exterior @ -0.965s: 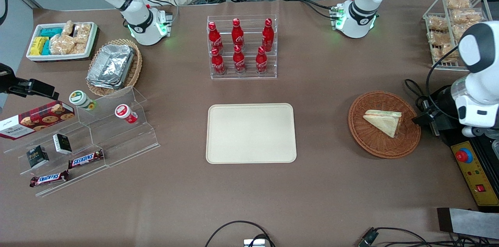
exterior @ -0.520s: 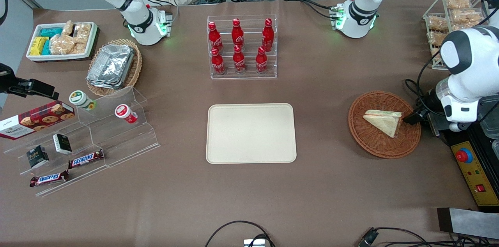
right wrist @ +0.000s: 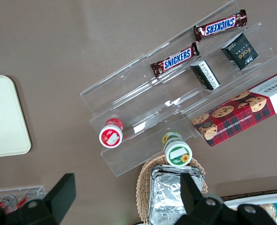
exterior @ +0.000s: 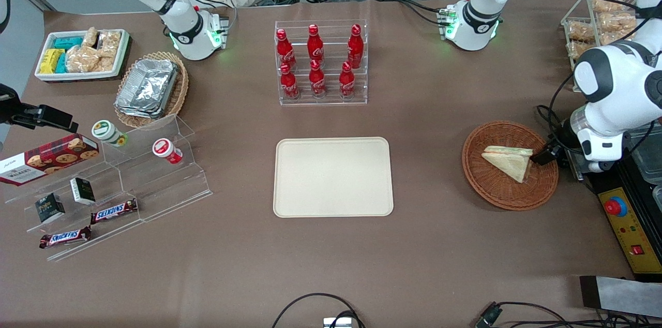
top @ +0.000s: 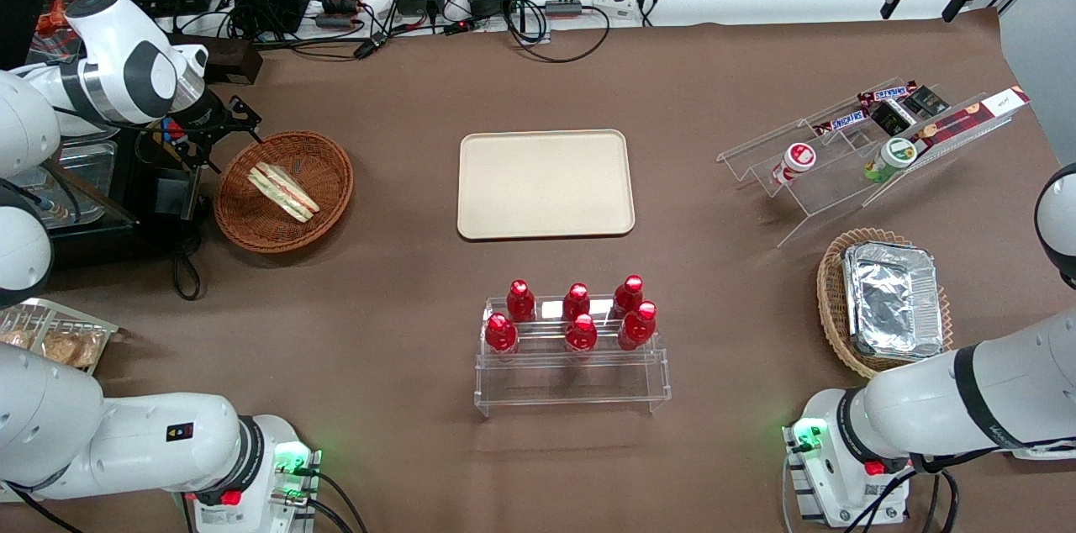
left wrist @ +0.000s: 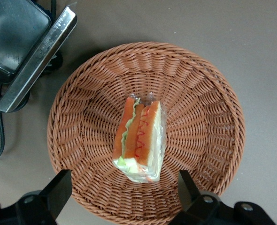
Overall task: Place sandwich from basket to tray
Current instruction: 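Lower the open left gripper onto the sandwich and close on it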
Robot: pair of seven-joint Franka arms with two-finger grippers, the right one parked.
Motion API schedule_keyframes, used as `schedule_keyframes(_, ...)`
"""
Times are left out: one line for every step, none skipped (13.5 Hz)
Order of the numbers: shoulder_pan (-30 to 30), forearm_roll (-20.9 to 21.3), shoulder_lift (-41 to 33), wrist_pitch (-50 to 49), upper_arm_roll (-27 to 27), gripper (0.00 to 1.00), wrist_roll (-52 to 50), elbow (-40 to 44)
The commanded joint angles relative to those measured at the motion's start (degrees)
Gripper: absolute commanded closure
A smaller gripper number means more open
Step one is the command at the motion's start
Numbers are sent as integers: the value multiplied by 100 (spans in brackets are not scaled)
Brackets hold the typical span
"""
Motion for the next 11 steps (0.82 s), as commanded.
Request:
schedule_keyframes(43, -91, 81, 311, -39, 0, -60, -140)
schedule_keyframes(43, -135, 89, 443, -39, 0, -60, -201)
schedule_keyframes(43, -179, 133, 505, -39, 0, -60, -219)
schedule_keyframes(43, -205, 177, 532, -39, 0, -60, -219)
schedule_keyframes(43, -214, 212, 593, -39, 0, -60, -228)
schedule_keyframes(43, -223, 239, 654, -48, 0, -60, -263)
schedule_keyframes(34, -301, 265, 751, -48, 0, -60, -298)
schedule_keyframes(16, -389, 300, 865, -57, 0, -60, -351)
schedule_keyframes(-1, -416, 309, 944, -57, 0, -60, -386)
schedule_keyframes(-1, -416, 344, 980, -66, 0, -60, -386)
schedule_keyframes(-1, -425, 362, 998, -66, 0, -60, -386)
